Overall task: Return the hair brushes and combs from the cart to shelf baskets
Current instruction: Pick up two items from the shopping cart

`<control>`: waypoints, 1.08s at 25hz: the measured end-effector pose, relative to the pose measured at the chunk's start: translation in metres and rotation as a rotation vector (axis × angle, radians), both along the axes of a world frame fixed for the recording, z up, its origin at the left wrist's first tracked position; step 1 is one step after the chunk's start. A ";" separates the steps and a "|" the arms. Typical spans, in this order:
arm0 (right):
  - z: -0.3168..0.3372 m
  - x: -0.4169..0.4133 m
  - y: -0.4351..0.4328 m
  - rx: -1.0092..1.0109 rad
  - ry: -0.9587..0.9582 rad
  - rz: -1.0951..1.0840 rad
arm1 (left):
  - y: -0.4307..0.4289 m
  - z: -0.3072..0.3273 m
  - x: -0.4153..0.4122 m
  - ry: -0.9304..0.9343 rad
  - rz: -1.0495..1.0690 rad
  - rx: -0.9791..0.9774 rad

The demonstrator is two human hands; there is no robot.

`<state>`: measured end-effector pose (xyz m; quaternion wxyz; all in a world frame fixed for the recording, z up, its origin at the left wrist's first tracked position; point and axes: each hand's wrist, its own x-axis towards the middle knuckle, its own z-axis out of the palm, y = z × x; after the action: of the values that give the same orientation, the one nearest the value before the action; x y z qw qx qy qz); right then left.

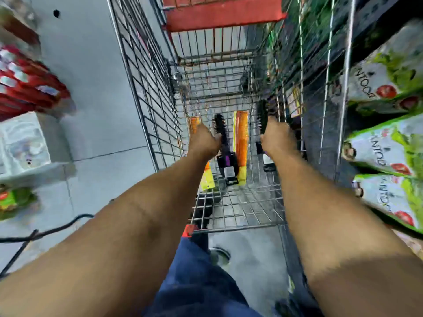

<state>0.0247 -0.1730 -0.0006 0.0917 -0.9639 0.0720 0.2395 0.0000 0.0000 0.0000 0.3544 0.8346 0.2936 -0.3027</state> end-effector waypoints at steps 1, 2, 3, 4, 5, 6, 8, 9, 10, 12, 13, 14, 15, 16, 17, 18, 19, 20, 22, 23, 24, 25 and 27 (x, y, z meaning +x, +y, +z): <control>-0.008 0.004 -0.001 -0.018 0.035 -0.022 | -0.001 -0.007 0.003 0.027 0.020 -0.022; -0.019 0.007 -0.003 -0.020 0.037 -0.039 | -0.002 -0.016 0.006 0.064 0.051 -0.022; -0.028 0.008 -0.005 -0.036 0.047 -0.056 | -0.002 -0.025 0.006 0.102 0.094 -0.027; -0.036 0.005 -0.006 -0.057 0.062 -0.057 | -0.003 -0.035 0.008 0.132 0.128 -0.041; -0.044 0.005 -0.006 -0.071 0.077 -0.060 | -0.005 -0.043 0.008 0.135 0.136 -0.038; -0.049 0.006 -0.005 -0.083 0.076 -0.057 | -0.006 -0.048 0.009 0.142 0.115 -0.032; -0.054 0.007 -0.004 -0.108 0.075 -0.095 | -0.010 -0.061 0.011 0.167 0.103 -0.006; -0.058 0.009 -0.004 -0.111 0.072 -0.138 | -0.012 -0.067 0.010 0.178 0.123 -0.029; -0.061 0.012 -0.005 -0.113 0.056 -0.177 | -0.015 -0.071 0.011 0.194 0.162 -0.073; -0.067 0.013 -0.006 -0.127 0.040 -0.232 | -0.021 -0.077 0.011 0.215 0.236 -0.102; -0.070 0.014 -0.005 -0.129 0.041 -0.215 | -0.024 -0.077 0.010 0.216 0.259 -0.104; -0.070 0.014 -0.004 -0.130 0.043 -0.201 | -0.026 -0.078 0.012 0.219 0.271 -0.115; -0.071 0.014 -0.004 -0.140 0.053 -0.192 | -0.027 -0.077 0.013 0.222 0.282 -0.123; -0.070 0.015 -0.003 -0.134 0.060 -0.211 | -0.027 -0.076 0.015 0.222 0.295 -0.133; -0.072 0.016 -0.002 -0.133 0.071 -0.238 | -0.027 -0.076 0.016 0.224 0.308 -0.138; -0.073 0.017 -0.001 -0.136 0.081 -0.272 | -0.027 -0.075 0.016 0.233 0.310 -0.145; -0.073 0.018 0.001 -0.149 0.095 -0.300 | -0.026 -0.076 0.016 0.229 0.316 -0.148; -0.074 0.020 0.002 -0.160 0.103 -0.321 | -0.026 -0.076 0.015 0.212 0.322 -0.143; -0.074 0.023 0.006 -0.171 0.121 -0.344 | -0.026 -0.074 0.013 0.192 0.331 -0.132; -0.073 0.024 0.007 -0.167 0.127 -0.356 | -0.026 -0.074 0.012 0.191 0.335 -0.134; -0.072 0.025 0.008 -0.159 0.130 -0.372 | -0.026 -0.072 0.012 0.192 0.336 -0.136; -0.071 0.025 0.009 -0.148 0.124 -0.391 | -0.026 -0.071 0.012 0.192 0.331 -0.139; -0.070 0.022 0.010 -0.109 0.102 -0.431 | -0.024 -0.073 0.011 0.182 0.323 -0.144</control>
<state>0.0468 -0.1626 -0.0706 0.0846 -0.9164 0.2935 0.2588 0.0114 -0.0240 -0.0732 0.4289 0.7184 0.4321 -0.3366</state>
